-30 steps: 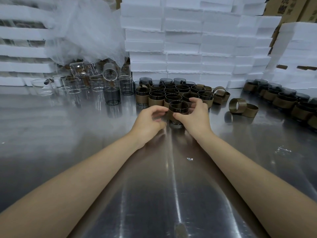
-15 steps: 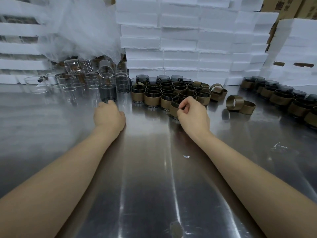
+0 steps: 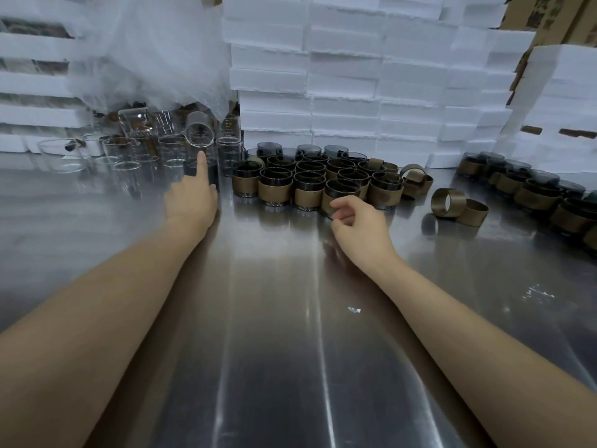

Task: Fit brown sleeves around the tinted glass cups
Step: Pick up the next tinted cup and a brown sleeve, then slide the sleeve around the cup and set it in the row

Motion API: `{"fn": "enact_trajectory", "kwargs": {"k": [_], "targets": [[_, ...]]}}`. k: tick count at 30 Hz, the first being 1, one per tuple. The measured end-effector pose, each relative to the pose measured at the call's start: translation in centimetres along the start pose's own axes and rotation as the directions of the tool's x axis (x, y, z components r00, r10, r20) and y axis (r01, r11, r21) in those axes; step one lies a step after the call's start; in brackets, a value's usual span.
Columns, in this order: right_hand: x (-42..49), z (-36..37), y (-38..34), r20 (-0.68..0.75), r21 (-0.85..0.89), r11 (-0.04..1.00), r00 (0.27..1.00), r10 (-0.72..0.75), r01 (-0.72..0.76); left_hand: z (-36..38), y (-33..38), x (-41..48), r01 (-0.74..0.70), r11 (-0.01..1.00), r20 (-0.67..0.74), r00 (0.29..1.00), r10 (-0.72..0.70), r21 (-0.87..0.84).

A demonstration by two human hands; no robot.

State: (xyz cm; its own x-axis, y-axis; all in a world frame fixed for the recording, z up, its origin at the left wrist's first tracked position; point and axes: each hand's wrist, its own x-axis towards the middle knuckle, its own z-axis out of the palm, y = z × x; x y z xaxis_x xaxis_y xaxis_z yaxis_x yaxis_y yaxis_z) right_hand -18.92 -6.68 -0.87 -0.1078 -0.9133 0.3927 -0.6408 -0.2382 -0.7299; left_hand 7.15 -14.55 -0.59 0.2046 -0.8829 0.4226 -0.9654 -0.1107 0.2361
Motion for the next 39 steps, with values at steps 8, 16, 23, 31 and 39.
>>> {"fn": "enact_trajectory", "kwargs": {"k": [8,16,23,31,39], "targets": [[0.1,0.2,-0.1,0.072,-0.062,0.996,0.995,-0.066,0.070,1.1,-0.2,1.6,-0.043,0.997,-0.094,0.995,0.037,-0.063],[0.0,0.1,-0.3,0.114,-0.116,0.986,0.988,-0.104,0.118,-0.2,1.6,-2.5,-0.065,0.995,-0.132,0.990,0.055,-0.069],[-0.6,0.2,-0.7,0.216,0.036,0.991,0.968,-0.132,0.127,-2.1,6.2,-8.3,-0.372,0.908,-0.086,0.928,0.362,-0.191],[-1.1,-0.8,-0.9,0.006,0.416,0.892,0.980,-0.198,0.178,-3.2,8.9,-11.0,-0.699,0.671,-0.278,0.714,0.642,-0.247],[-0.8,-0.6,-0.9,-0.040,0.319,0.918,0.971,-0.235,0.235,-2.8,9.2,-11.0,-0.352,0.542,-0.012,0.846,0.533,-0.763]]}}
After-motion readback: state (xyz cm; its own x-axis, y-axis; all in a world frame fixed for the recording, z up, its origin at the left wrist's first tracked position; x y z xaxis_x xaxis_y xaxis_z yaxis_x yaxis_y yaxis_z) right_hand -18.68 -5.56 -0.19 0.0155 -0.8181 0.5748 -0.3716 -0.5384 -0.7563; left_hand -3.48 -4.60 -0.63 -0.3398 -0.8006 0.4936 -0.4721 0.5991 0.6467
